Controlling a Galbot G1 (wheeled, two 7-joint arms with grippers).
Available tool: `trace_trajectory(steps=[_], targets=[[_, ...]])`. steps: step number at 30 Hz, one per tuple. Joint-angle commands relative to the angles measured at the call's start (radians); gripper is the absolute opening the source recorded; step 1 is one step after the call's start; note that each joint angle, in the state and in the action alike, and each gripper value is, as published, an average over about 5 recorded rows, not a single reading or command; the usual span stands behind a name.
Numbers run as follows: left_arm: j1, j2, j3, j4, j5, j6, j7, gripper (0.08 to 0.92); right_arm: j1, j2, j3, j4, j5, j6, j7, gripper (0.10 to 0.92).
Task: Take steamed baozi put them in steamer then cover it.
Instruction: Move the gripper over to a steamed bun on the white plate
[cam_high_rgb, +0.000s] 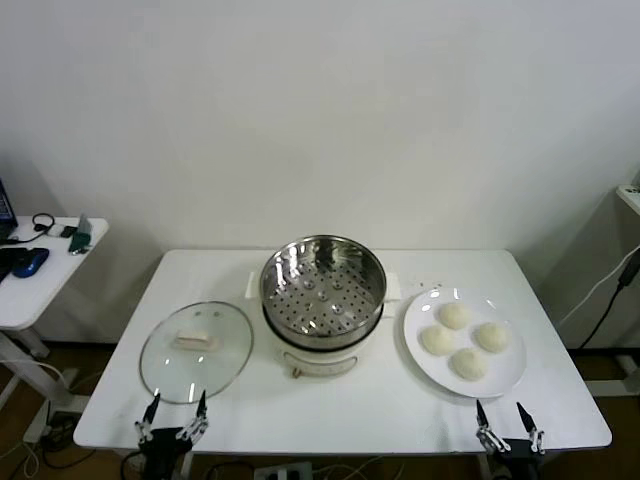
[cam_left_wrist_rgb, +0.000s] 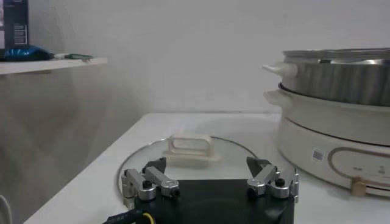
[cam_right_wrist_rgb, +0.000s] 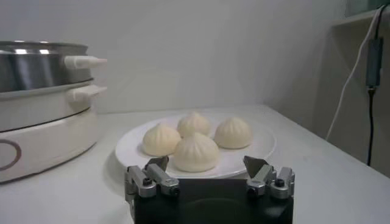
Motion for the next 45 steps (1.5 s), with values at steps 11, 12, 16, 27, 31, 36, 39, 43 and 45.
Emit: trace_trajectory(steps=[11, 12, 16, 27, 31, 36, 39, 43, 45], targets=[[-0.014, -0.001, 0.009, -0.03, 0.006, 0.011, 0.003, 0.823, 0.686, -0.393, -0.098, -0.006, 0.037, -0.659, -0.08, 0.823], [-0.016, -0.002, 0.01, -0.032, 0.006, 0.011, 0.003, 0.823, 0.753, -0.441, -0.155, -0.056, 0.02, -0.681, -0.127, 0.823], [-0.022, -0.001, 0.014, -0.041, 0.006, 0.01, 0.003, 0.823, 1.041, -0.626, -0.449, -0.219, -0.08, -0.706, -0.363, 0.823], [-0.036, -0.003, 0.006, -0.031, 0.015, 0.009, 0.009, 0.823, 2.046, -0.707, -1.533, -0.534, -0.327, -0.314, -1.146, 0.823], [-0.042, -0.008, 0.009, -0.028, 0.023, 0.009, 0.015, 0.823, 2.265, -0.629, -1.817, -0.608, -0.319, -0.299, -1.249, 0.823], [-0.05, -0.009, 0.015, -0.027, 0.027, 0.006, 0.022, 0.823, 2.341, -0.519, -1.951, -0.71, -0.253, -0.352, -1.268, 0.823], [-0.055, -0.01, 0.014, -0.027, 0.027, 0.004, 0.023, 0.823, 2.306, -0.465, -1.968, -0.747, -0.205, -0.41, -1.245, 0.823], [-0.059, -0.009, 0.011, -0.027, 0.027, 0.001, 0.027, 0.823, 2.205, -0.383, -1.925, -0.807, -0.2, -0.456, -1.201, 0.823], [-0.059, -0.009, 0.011, -0.03, 0.027, 0.0, 0.032, 0.823, 2.158, -0.338, -1.886, -0.847, -0.21, -0.464, -1.181, 0.823]])
